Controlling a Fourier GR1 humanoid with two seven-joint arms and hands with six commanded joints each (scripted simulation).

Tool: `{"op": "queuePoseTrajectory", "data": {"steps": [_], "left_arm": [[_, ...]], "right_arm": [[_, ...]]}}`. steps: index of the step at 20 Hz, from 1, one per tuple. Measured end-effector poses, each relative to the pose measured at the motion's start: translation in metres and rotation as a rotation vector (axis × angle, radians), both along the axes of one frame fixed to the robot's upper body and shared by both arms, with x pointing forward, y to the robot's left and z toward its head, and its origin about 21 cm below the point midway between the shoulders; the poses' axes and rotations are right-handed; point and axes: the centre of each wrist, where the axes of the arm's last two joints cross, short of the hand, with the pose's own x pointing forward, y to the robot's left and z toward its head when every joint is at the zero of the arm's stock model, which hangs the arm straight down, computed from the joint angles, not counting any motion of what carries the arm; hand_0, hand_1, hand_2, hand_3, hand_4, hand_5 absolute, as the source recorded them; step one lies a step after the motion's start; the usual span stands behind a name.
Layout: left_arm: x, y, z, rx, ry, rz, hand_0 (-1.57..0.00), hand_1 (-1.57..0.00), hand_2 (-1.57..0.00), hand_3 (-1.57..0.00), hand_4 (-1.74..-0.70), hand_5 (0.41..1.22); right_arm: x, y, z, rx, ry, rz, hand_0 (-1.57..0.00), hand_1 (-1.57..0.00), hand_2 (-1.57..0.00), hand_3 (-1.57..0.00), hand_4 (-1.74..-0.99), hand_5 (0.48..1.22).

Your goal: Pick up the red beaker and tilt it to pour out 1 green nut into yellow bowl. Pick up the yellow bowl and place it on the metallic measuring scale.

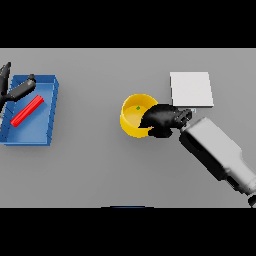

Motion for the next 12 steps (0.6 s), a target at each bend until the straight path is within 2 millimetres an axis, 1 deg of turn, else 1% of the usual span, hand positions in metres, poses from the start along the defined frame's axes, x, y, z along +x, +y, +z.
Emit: {"op": "queuePoseTrajectory", "data": {"steps": [1,2,3,4,5,6,7,8,10,12], "left_arm": [[0.001,-0.001,0.001,0.0,0.001,-0.001,0.0,0.0,0.0,0.0,-0.8,0.723],[0.001,0.0,0.0,0.003,-0.004,-0.004,0.0,0.0,0.0,0.0,-0.8,0.723],[0.001,0.002,-0.001,0.004,0.001,0.001,0.0,0.0,0.0,0.0,-0.8,0.721],[0.0,0.001,0.0,0.003,-0.001,-0.006,0.0,0.0,0.0,0.0,-0.8,0.719],[-0.001,0.001,0.001,0.003,-0.001,-0.006,0.0,0.0,0.0,0.0,-0.8,0.719],[0.003,-0.001,0.001,0.0,0.005,0.004,0.0,0.0,0.0,0.0,-0.8,0.72],[0.001,0.001,0.001,0.005,0.001,0.0,0.0,0.0,0.0,0.0,-0.8,0.722],[0.001,0.001,0.0,0.002,0.004,-0.006,0.0,0.0,0.0,0.0,-0.8,0.723],[0.003,0.0,0.001,-0.01,-0.003,-0.006,0.0,0.0,0.0,0.0,-0.81,0.723],[0.002,0.0,0.005,-0.007,-0.006,-0.01,0.0,0.0,0.0,0.0,-0.8,0.723]], "right_arm": [[-0.001,0.0,0.005,0.005,-0.005,-0.001,-1.54,-1.54,-1.47,-1.27,-1.731,1.214],[-0.003,-0.003,0.01,0.014,-0.008,0.006,-1.55,-1.55,-1.49,-1.33,-1.732,1.215],[-0.002,-0.003,0.022,0.015,-0.022,0.006,-1.55,-1.55,-1.51,-1.38,-1.731,1.216],[-0.002,-0.005,0.035,0.013,-0.046,0.006,-1.56,-1.55,-1.52,-1.36,-1.73,1.217],[0.001,-0.007,0.042,0.003,-0.064,-0.008,-1.56,-1.56,-1.53,-1.35,-1.728,1.218],[-0.001,-0.009,0.048,-0.006,-0.072,-0.023,-1.56,-1.56,-1.54,-1.34,-1.726,1.219],[-0.002,-0.012,0.055,-0.009,-0.079,-0.032,-1.56,-1.56,-1.54,-1.31,-1.724,1.219],[0.001,-0.01,0.065,-0.012,-0.11,-0.046,-1.56,-1.56,-1.55,-1.29,-1.723,1.219],[0.0,-0.012,0.072,-0.004,-0.112,-0.07,-1.57,-1.57,-1.56,-1.25,-1.72,1.219],[-0.005,-0.015,0.072,-0.003,-0.102,-0.068,-1.57,-1.57,-1.56,-1.24,-1.719,1.22]]}}
